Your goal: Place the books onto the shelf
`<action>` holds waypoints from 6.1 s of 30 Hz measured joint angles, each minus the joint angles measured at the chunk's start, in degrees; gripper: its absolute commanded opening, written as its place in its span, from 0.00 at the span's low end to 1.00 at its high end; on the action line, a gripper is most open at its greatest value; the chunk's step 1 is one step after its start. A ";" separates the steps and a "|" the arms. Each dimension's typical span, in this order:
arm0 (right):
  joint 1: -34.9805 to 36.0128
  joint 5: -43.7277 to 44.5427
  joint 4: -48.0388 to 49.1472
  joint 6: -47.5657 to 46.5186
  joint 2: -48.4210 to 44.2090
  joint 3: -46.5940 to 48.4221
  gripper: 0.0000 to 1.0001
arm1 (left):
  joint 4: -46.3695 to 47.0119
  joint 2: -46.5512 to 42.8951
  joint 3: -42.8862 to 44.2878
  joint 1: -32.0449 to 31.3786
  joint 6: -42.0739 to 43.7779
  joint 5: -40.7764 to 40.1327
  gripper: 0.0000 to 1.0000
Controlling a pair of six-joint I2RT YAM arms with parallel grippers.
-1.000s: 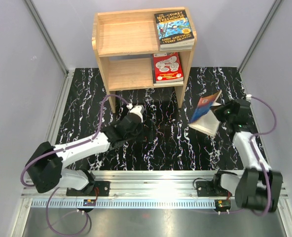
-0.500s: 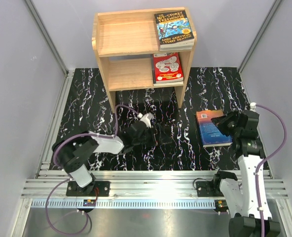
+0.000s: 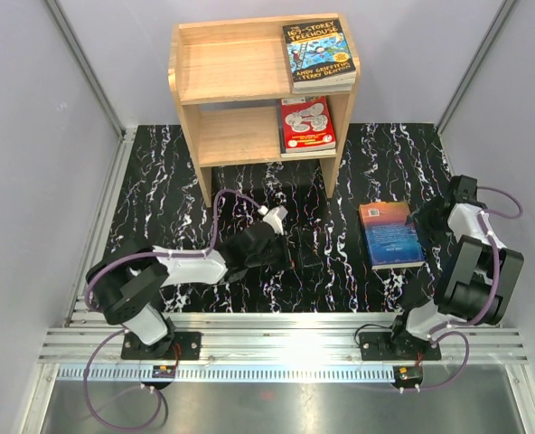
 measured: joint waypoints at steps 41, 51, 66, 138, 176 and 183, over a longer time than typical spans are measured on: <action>22.82 0.42 23.65 5.73 2.67 -10.27 0.10 | -25.14 33.00 46.95 0.31 7.23 -17.73 0.99; 31.01 -0.35 22.75 11.08 -5.77 -16.72 0.00 | -21.51 21.46 29.79 -0.52 6.05 -21.09 0.99; 33.03 -13.94 23.47 17.81 -23.74 -24.79 0.05 | -16.15 15.10 19.69 -2.47 2.95 -20.94 0.99; 37.81 -26.67 27.80 30.75 -54.40 -41.51 0.00 | 48.02 22.99 -11.02 6.12 -19.50 18.25 0.47; 37.94 -2.38 -21.38 19.23 -69.88 -19.41 0.98 | -29.94 -13.44 22.18 9.42 21.14 2.01 0.00; 37.94 -3.45 -21.79 19.32 -70.40 -21.40 0.98 | -32.26 -12.35 31.30 16.50 22.38 3.85 0.00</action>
